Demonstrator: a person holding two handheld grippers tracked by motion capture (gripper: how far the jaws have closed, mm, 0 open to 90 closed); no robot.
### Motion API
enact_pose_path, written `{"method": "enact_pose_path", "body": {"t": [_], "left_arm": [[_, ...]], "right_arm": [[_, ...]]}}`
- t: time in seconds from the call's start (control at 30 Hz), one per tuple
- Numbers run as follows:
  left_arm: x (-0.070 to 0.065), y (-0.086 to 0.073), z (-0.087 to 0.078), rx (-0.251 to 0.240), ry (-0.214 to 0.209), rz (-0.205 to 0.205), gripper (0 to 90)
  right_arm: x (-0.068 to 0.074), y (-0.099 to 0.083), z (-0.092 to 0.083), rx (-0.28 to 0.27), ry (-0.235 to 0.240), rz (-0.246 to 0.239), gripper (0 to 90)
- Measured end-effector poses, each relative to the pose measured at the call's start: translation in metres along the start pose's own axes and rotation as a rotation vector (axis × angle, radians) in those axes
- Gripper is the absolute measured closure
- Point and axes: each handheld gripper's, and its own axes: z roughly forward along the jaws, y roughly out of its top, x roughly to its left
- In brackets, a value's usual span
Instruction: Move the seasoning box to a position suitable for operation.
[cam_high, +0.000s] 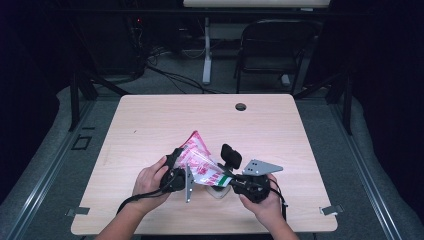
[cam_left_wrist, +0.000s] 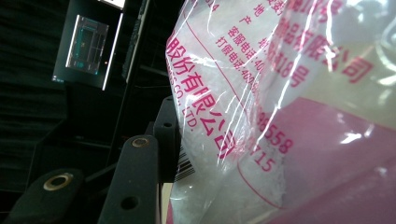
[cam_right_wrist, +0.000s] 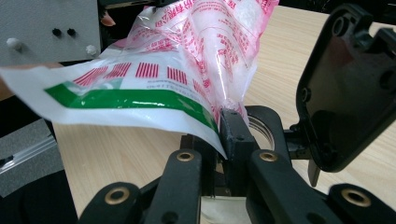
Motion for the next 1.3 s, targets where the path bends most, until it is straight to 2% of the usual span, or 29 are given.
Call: {"method": "enact_pose_path", "body": {"t": [0.1,0.6,0.7,1.03,1.3], "left_arm": [[-0.0001,0.0014,0.0004,0.0,0.008,0.012,63.0],[-0.0007,0.0016,-0.0008,0.004,0.027,0.049,63.1],[-0.0003,0.001,-0.001,0.012,0.017,0.05,63.1],[0.0006,-0.0015,-0.0012,0.018,0.026,0.061,63.3],[0.0013,-0.0033,-0.0013,0.031,0.036,0.067,63.4]], "right_arm": [[-0.0013,-0.0023,0.0005,-0.007,0.001,0.015,85.6],[-0.0007,-0.0071,0.0037,0.002,-0.004,0.002,85.5],[-0.0005,-0.0075,0.0041,0.004,-0.003,-0.001,84.2],[0.0027,-0.0078,0.0026,-0.013,-0.009,-0.012,78.5],[0.0045,-0.0072,-0.0003,-0.02,-0.014,-0.022,79.7]]}}
